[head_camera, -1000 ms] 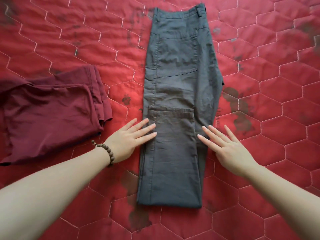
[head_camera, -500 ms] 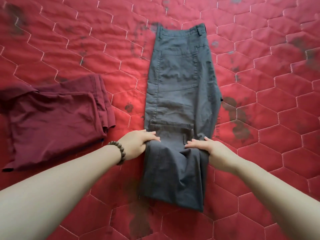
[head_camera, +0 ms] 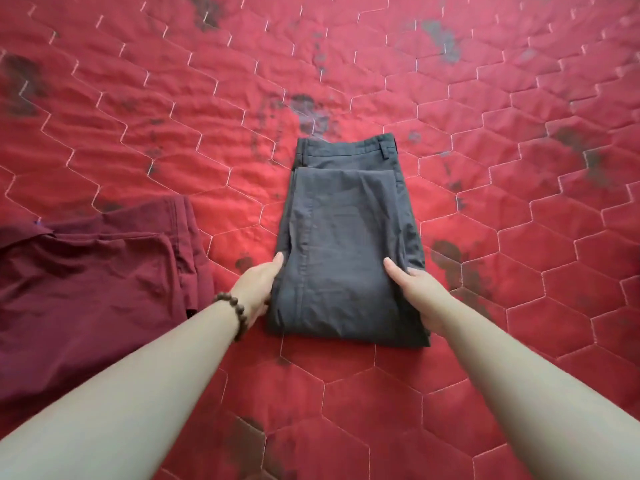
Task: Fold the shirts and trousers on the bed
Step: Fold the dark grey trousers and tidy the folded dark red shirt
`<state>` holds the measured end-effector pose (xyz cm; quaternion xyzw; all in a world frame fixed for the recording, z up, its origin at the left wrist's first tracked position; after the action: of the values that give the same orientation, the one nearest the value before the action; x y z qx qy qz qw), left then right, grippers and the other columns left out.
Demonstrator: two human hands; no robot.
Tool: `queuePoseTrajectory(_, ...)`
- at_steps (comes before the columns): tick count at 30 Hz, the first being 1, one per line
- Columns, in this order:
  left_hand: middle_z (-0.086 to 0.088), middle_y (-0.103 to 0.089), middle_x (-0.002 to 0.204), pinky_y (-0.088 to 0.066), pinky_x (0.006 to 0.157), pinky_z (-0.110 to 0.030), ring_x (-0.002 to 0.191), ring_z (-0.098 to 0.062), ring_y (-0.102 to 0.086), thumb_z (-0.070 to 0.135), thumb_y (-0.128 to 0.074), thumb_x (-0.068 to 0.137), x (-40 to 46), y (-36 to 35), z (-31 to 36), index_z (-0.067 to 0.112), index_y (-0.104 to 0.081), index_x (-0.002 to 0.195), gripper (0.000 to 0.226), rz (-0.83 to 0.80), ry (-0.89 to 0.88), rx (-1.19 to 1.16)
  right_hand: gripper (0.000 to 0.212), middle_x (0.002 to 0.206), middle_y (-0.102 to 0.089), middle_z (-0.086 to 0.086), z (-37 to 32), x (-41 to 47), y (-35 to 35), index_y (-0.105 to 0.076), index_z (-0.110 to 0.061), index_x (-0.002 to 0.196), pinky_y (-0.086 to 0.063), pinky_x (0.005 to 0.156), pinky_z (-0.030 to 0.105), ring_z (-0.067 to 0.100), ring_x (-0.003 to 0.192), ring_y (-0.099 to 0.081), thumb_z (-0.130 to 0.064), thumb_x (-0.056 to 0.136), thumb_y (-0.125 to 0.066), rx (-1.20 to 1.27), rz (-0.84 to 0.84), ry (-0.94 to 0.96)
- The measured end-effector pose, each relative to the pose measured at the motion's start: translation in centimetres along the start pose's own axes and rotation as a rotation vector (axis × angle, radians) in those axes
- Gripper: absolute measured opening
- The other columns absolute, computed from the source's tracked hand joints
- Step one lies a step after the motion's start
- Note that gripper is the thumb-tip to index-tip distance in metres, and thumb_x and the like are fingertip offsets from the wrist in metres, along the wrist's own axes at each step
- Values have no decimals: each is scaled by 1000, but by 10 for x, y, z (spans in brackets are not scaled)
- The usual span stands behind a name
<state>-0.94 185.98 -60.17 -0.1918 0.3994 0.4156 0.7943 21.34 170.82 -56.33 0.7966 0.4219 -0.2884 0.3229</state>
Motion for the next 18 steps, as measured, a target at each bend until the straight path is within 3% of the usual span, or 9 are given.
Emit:
queuePoseTrajectory(4, 3, -61, 65, -43, 56, -21, 56, -7, -54, 28, -61, 93, 2, 4, 15, 15, -64, 94, 14, 84, -232, 166, 29, 95, -68, -2, -8, -3, 3, -65, -14, 98, -40, 71, 28, 17, 93, -62, -41, 88, -64, -261, 149, 193)
queuePoseTrajectory(7, -2, -70, 84, -51, 70, -19, 72, -9, -65, 12, -67, 87, 1, -5, 33, 17, -58, 110, 25, 128, -343, 146, 38, 106, -66, -4, -17, 2, 0, -58, -13, 114, -41, 81, 27, 15, 101, -59, -33, 85, -70, -260, 194, 271)
queuePoseTrajectory(9, 0, -69, 90, -49, 75, -16, 77, -10, -65, 6, -66, 86, 3, -9, 41, 18, -56, 110, 28, 197, -421, 206, 45, 117, -64, -2, -20, 10, -2, -53, -14, 123, -43, 91, 29, 17, 109, -58, -29, 84, -70, -240, 219, 273)
queuePoseTrajectory(11, -1, -68, 90, -49, 76, -19, 79, -14, -64, 7, -64, 88, 5, -11, 45, 18, -56, 101, 19, 281, -486, 262, 35, 117, -64, 1, -22, 15, -4, -53, -12, 119, -42, 88, 30, 22, 108, -58, -23, 88, -65, -269, 273, 288)
queuePoseTrajectory(13, -8, -69, 87, -47, 73, -27, 79, -22, -64, 16, -63, 89, 5, -10, 47, 16, -56, 93, 8, 348, -499, 289, 19, 103, -66, 7, -26, 12, -2, -52, -7, 104, -39, 76, 32, 29, 98, -59, -20, 92, -59, -293, 347, 340)
queuePoseTrajectory(16, -12, -67, 76, -41, 59, -18, 66, -18, -58, 20, -63, 90, 7, -6, 61, 10, -59, 92, 11, 386, -521, 245, 18, 80, -59, 7, -41, 7, 4, -44, -5, 89, -34, 66, 36, 29, 78, -52, -18, 95, -55, -228, 445, 435)
queuePoseTrajectory(18, -3, -61, 65, -40, 55, -15, 57, -12, -52, 22, -62, 91, 11, -7, 71, 8, -59, 88, 14, 356, -519, 228, 17, 81, -58, 5, -46, 12, 7, -45, -6, 91, -33, 67, 34, 26, 77, -50, -20, 96, -53, -189, 448, 421)
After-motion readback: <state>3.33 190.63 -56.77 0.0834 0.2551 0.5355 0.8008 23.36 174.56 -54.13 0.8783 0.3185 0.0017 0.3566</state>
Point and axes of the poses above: each hand's wrist, its own x-axis towards the middle knuckle, its own y-axis out of the back of the hand, z = x × y, the point moved 6 cm from there along x, towards the middle knuckle
